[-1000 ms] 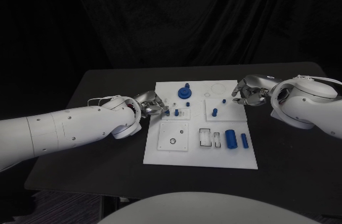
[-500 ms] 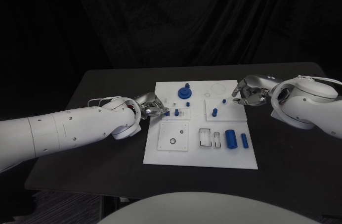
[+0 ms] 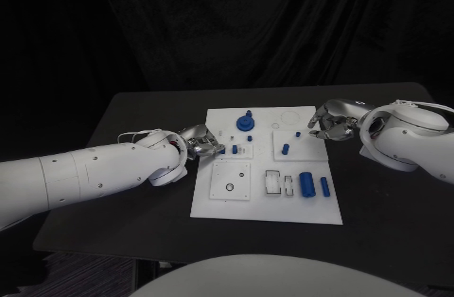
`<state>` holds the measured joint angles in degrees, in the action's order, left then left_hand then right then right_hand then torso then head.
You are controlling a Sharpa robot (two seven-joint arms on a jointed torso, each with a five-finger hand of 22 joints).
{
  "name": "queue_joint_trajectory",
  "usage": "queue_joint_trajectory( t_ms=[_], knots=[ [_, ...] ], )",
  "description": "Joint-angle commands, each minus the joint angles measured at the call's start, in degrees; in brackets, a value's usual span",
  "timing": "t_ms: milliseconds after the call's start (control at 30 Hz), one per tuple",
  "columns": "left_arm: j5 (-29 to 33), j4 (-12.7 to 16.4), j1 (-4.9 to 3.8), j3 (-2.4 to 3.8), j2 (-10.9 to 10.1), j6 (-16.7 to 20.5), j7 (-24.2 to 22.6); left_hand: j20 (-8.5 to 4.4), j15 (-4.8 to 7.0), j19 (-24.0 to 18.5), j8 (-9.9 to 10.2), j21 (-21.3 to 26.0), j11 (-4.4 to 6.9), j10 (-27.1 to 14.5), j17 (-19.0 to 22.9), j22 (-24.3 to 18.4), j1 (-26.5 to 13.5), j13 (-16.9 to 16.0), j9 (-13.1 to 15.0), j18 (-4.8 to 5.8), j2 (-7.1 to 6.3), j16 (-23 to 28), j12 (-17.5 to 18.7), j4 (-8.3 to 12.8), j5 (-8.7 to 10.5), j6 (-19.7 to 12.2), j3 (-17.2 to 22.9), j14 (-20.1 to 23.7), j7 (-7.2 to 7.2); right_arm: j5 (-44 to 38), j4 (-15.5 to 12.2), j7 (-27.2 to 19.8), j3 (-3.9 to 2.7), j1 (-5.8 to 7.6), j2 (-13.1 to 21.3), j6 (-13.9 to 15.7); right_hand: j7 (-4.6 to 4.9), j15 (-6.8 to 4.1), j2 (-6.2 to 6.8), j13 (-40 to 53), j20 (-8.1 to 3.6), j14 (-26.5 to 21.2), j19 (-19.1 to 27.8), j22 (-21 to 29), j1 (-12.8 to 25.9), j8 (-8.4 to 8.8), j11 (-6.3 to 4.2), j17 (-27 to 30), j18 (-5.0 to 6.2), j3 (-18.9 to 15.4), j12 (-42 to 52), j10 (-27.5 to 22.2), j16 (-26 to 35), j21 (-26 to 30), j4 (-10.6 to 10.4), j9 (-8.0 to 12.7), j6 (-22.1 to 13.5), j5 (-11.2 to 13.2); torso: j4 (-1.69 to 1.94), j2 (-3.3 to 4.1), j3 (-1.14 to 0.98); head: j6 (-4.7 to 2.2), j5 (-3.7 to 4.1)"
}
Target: Assemble the parts on the task board
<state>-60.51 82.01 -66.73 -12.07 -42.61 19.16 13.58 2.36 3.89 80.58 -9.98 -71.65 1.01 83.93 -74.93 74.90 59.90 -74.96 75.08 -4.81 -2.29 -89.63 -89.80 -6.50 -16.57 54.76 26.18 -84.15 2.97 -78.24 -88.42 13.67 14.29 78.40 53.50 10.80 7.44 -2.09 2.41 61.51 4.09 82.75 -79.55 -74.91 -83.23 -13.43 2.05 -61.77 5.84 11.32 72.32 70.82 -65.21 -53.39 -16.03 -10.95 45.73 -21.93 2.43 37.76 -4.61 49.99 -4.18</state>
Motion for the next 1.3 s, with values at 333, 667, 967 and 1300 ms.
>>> queue_joint_trajectory(
  t_ms=[333, 667, 967, 1300],
  knots=[
    [0.1, -0.2, 0.43, -0.04, 0.2, -0.4, -1.9, 0.26, -0.14, 0.3, 0.2, 0.3, -0.12, 6.1, -15.1, 7.7, -0.3, -15.0, 1.0, 0.20, 0.40, -0.4, -0.2, -0.3, -0.12, -0.3, 0.2, -5.9, 0.09, 0.4, 0.2, 0.9, -0.04, -0.13, -0.1, -0.5, 0.02, 0.05, -0.34, -0.1, -0.02, -0.3, 0.6, -5.9, -0.1, -0.31, 0.02, 0.1, 0.75, 0.4, -0.3, -0.4, 0.4, 0.4, 0.0, -0.1, 0.4, -0.3, 0.01, 0.01, 0.05, 0.01, -0.02],
    [0.1, -0.4, 0.56, -0.03, 0.4, -1.2, -2.9, 0.55, -0.48, 0.2, 0.9, 0.7, -0.55, 6.1, -15.1, 7.9, -3.3, -15.0, 0.7, 0.19, 0.07, -0.4, -0.2, -4.9, 5.12, 0.1, -4.2, -5.9, 0.62, 0.5, 0.2, 1.0, -0.04, -0.13, -0.1, -0.5, 0.01, 0.05, -0.36, -0.1, -0.02, -0.3, 0.6, -5.9, -0.1, -0.31, 0.03, 0.1, 0.76, 0.4, -0.3, -0.4, 0.4, 0.4, 0.0, -0.1, 0.4, -0.3, -0.05, 0.00, 0.00, 0.01, -0.13],
    [0.1, -0.9, 0.61, -0.03, 0.5, -2.2, -3.2, 0.93, -0.86, 0.3, 3.0, 1.2, -0.99, 6.1, -15.1, 8.2, -12.3, -15.0, -1.1, 0.15, 1.55, -0.4, -0.2, -10.3, 11.53, 0.6, -15.2, -5.9, 1.06, 0.6, 0.2, 1.0, -0.04, -0.13, -0.1, -0.6, 0.01, 0.05, -0.36, -0.1, -0.02, -0.3, 0.6, -5.9, -0.1, -0.31, 0.03, 0.1, 0.76, 0.4, -0.3, -0.4, 0.4, 0.4, 0.0, -0.1, 0.4, -0.3, -0.04, 0.00, 0.00, 0.01, -0.17],
    [0.1, -1.5, 0.65, -0.03, 0.7, -2.4, -2.9, 0.95, -0.87, 0.4, 3.1, 1.2, -0.96, 6.1, -15.1, 8.4, -13.7, -15.0, -1.3, 0.16, 2.78, -0.4, -0.2, -10.3, 12.76, 1.3, -18.2, -5.9, 0.98, 0.6, 0.1, 1.1, -0.04, -0.13, -0.1, -0.8, 0.01, 0.05, -0.36, -0.1, -0.02, -0.3, 0.6, -5.9, -0.1, -0.31, 0.03, 0.1, 0.76, 0.4, -0.3, -0.4, 0.4, 0.4, 0.0, -0.1, 0.4, -0.3, -0.03, 0.00, 0.00, 0.01, -0.14]
  ],
)
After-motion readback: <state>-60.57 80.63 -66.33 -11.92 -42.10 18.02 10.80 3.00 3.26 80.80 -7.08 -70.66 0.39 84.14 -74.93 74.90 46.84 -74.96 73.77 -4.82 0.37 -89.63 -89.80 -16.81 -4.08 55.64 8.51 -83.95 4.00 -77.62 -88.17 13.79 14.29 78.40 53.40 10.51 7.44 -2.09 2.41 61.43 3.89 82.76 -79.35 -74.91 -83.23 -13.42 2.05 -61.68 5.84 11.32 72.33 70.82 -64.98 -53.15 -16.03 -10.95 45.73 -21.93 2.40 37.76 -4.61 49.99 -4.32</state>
